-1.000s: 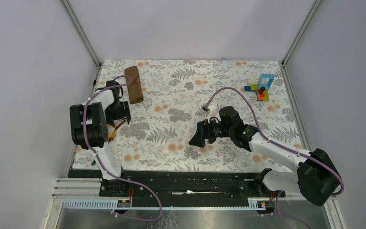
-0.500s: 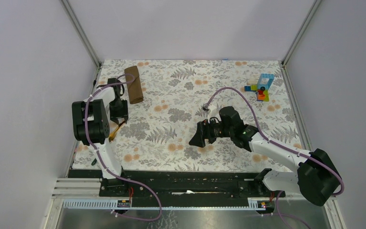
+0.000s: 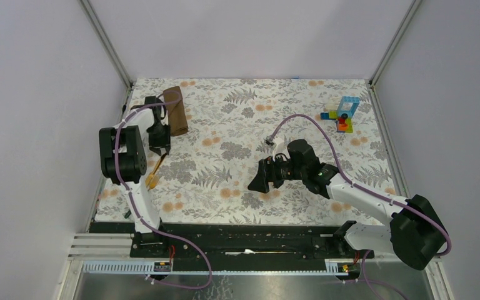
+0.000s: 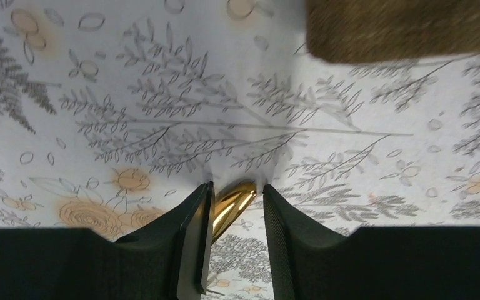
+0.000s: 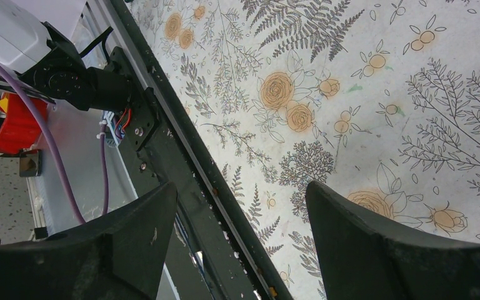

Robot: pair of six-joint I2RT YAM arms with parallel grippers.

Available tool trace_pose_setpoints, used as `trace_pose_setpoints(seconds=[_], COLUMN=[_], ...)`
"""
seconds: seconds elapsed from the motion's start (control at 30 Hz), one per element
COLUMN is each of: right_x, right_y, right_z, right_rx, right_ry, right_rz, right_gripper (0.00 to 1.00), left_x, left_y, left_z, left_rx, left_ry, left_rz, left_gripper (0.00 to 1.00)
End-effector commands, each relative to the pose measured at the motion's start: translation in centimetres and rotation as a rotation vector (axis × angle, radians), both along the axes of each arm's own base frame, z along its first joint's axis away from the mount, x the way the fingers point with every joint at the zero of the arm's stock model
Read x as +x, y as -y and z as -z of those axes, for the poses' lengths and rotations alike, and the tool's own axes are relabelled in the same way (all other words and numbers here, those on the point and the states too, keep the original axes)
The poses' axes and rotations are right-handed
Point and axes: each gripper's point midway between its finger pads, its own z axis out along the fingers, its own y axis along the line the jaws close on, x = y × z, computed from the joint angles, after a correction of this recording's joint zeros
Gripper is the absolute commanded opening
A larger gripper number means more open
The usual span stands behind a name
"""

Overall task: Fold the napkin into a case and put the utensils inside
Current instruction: Move the knife to the center of the board.

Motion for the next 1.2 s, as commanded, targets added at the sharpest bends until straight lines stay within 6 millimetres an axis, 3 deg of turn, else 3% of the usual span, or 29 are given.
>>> trace_pose_setpoints(seconds=[0.0,0.23,0.3,0.43,0.53,0.6,0.73,0.97,1.03,1.17], right_x=[0.6,0.6,0.6,0.5,0.4,0.3,0.1,-0.2,-0.3,-0.3], right_y=[-0.2,0.0,0.1,0.2,0.1,-0.1,-0.3,-0.1,-0.1,0.0], right_z=[-1.1,-1.1,-1.1,-1.0,-0.9,-0.9,-1.2,-1.4,-1.4,-1.4], right_rx=[0.026,0.018,0.017,0.015,0.017,0.026,0.046,0.053,0.055,0.056], right_ry=[0.052,0.054,0.056,0.057,0.051,0.048,0.046,0.053,0.054,0.054], right_rz=[-0.002,0.006,0.007,0.008,-0.002,-0.010,-0.022,-0.026,-0.025,-0.024], right_gripper=[0.82,0.82,0.82,0.82,0.82,0.82,0.82,0.82,0.82,0.82], left_x=[3.5,5.5,5.4,3.9,1.7,-0.3,-3.6,-4.8,-4.9,-4.5], left_y=[1.4,3.7,3.5,1.9,0.9,0.6,0.6,-1.4,-2.1,-2.7], left_z=[1.7,1.2,0.0,-2.8,-4.0,-3.7,-1.8,-0.3,0.3,1.1], left_rx=[-0.018,-0.107,-0.079,0.013,0.073,0.095,0.097,0.149,0.159,0.153], left_ry=[0.056,0.087,0.113,0.153,0.132,0.086,-0.014,-0.068,-0.081,-0.088], left_rz=[0.026,-0.034,-0.038,-0.055,-0.067,-0.070,-0.059,-0.096,-0.111,-0.118], left_gripper=[0.39,0.30,0.41,0.75,0.86,0.89,0.89,0.82,0.78,0.56])
